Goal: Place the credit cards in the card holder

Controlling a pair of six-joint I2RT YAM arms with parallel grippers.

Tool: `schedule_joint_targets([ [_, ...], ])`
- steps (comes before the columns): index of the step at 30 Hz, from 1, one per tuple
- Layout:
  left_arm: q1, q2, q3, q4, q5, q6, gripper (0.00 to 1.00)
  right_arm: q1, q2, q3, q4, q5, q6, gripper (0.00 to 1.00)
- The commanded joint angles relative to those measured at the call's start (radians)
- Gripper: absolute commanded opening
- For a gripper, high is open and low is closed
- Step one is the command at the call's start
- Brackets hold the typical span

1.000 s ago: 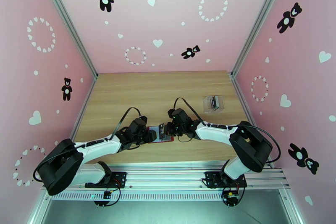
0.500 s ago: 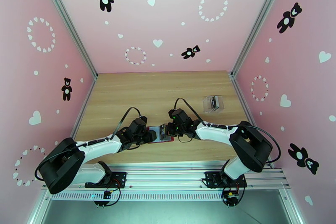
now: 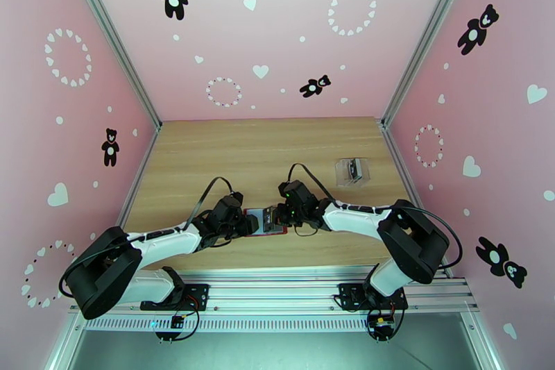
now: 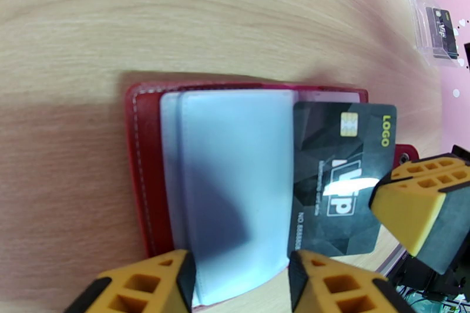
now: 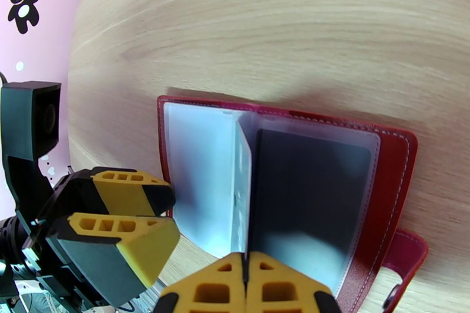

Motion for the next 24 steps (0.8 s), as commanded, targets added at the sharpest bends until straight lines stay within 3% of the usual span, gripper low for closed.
schedule_joint_targets([
  [1, 0.008, 0.016, -0.024, -0.002, -0.001, -0.008, 0.48, 0.007, 0.020, -0.020, -0.034, -0.003, 0.013, 0.00],
  [24, 0.007, 0.009, -0.029, -0.005, -0.005, -0.008, 0.48, 0.010, 0.055, -0.026, 0.004, 0.010, 0.056, 0.00],
])
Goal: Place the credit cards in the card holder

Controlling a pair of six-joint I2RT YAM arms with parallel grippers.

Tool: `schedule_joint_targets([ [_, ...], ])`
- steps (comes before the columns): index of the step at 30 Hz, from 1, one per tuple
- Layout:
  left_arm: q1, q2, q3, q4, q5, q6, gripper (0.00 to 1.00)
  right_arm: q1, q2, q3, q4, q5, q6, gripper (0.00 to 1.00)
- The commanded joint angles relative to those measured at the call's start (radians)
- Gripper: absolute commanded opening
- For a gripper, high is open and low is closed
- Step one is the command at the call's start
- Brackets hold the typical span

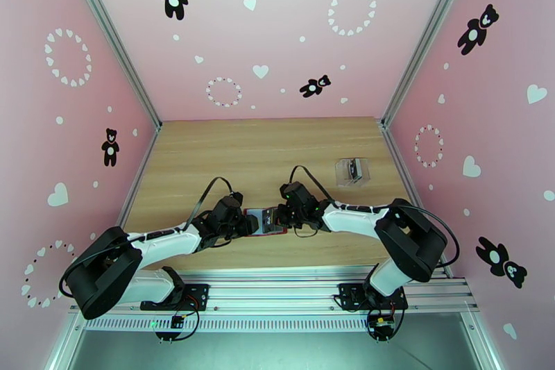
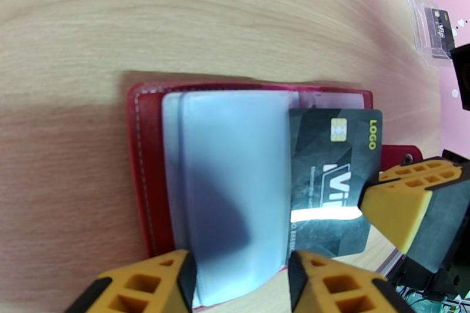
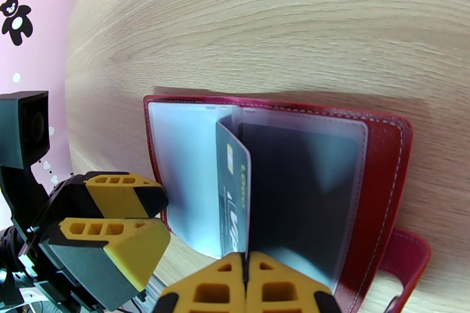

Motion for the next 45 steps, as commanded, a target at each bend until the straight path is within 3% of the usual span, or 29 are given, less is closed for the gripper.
schedule_joint_targets([
  [1, 0.008, 0.010, -0.021, -0.023, -0.006, -0.008, 0.48, 0.011, 0.041, -0.013, -0.018, 0.009, 0.003, 0.00],
  [18, 0.008, 0.000, -0.018, -0.039, -0.010, -0.007, 0.48, 0.014, 0.067, 0.011, -0.024, -0.015, 0.003, 0.00],
  [23, 0.008, -0.008, -0.018, -0.045, -0.014, -0.006, 0.48, 0.019, 0.035, 0.075, -0.163, 0.046, -0.071, 0.28],
  [27, 0.007, -0.012, -0.017, -0.047, -0.015, -0.006, 0.48, 0.033, 0.026, 0.147, -0.297, 0.122, -0.136, 0.38],
  [37, 0.008, -0.005, -0.016, -0.042, -0.012, -0.002, 0.48, 0.035, 0.092, 0.218, -0.348, 0.166, -0.133, 0.39],
  [45, 0.008, 0.001, -0.020, -0.032, -0.011, 0.001, 0.48, 0.035, 0.155, 0.234, -0.305, 0.124, -0.116, 0.36],
])
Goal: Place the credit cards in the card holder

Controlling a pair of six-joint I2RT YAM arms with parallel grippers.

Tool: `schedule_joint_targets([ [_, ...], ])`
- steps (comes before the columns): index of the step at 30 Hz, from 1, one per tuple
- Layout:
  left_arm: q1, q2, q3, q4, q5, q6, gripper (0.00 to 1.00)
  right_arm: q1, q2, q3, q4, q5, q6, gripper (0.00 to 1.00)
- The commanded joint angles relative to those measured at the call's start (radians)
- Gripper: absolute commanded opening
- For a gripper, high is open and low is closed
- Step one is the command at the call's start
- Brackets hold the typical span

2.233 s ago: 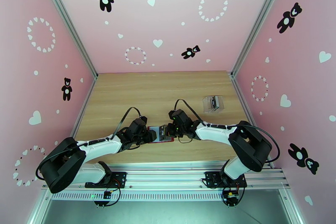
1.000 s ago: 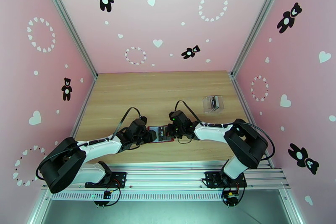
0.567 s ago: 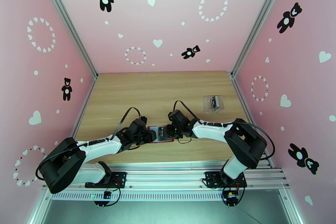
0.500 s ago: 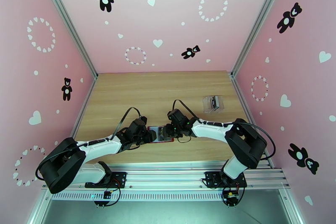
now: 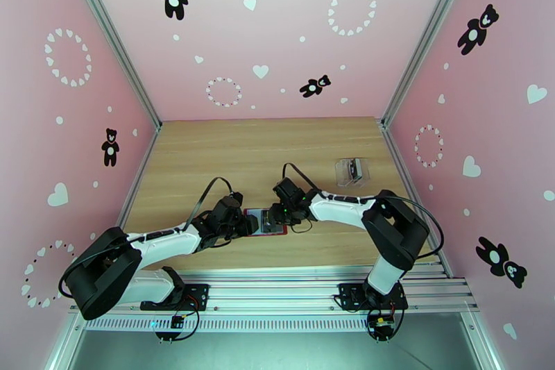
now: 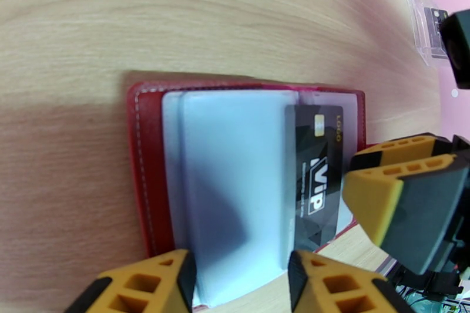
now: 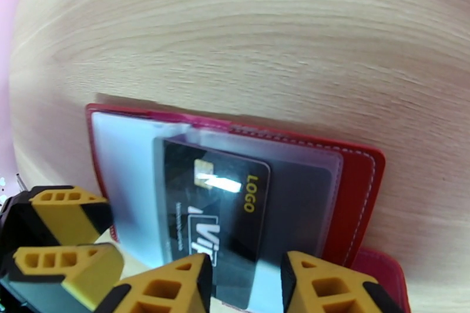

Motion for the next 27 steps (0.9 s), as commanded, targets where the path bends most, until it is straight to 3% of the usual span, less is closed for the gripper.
schedule_joint_targets([
  [1, 0.008, 0.005, -0.020, -0.027, -0.010, 0.001, 0.48, 0.007, 0.036, 0.020, -0.001, -0.013, 0.014, 0.35],
  [27, 0.008, -0.002, -0.026, -0.021, -0.004, -0.002, 0.48, 0.061, 0.107, 0.090, 0.048, -0.067, 0.066, 0.29],
])
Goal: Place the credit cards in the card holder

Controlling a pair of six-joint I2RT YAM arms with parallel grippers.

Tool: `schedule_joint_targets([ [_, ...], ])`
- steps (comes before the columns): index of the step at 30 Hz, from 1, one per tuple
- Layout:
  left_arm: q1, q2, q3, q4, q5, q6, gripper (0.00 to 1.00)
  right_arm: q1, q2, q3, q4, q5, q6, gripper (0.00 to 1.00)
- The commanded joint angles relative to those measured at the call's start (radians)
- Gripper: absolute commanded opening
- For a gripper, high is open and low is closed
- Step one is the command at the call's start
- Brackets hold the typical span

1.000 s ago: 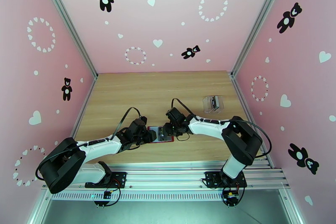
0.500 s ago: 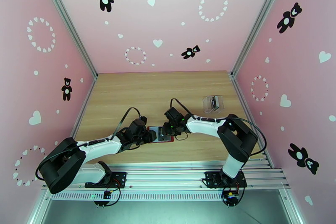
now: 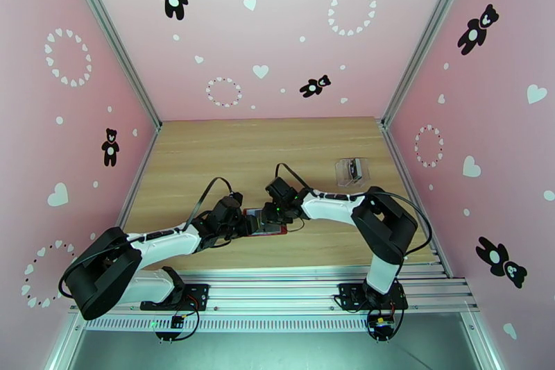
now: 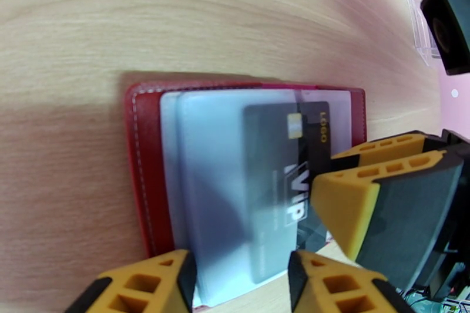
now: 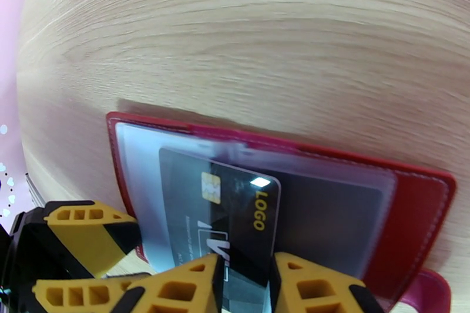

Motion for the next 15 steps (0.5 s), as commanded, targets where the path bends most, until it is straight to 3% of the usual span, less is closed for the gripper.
schedule_joint_targets([
  [1, 0.008, -0.002, -0.023, -0.025, -0.003, -0.002, 0.48, 0.023, 0.032, 0.023, 0.012, -0.027, 0.016, 0.28],
  [9, 0.006, -0.034, -0.029, -0.026, 0.005, -0.014, 0.49, 0.025, 0.037, 0.011, 0.070, -0.084, 0.051, 0.27],
  [15, 0.006, -0.111, -0.027, -0.082, -0.013, -0.015, 0.51, 0.025, -0.006, 0.010, 0.034, -0.045, 0.041, 0.28],
])
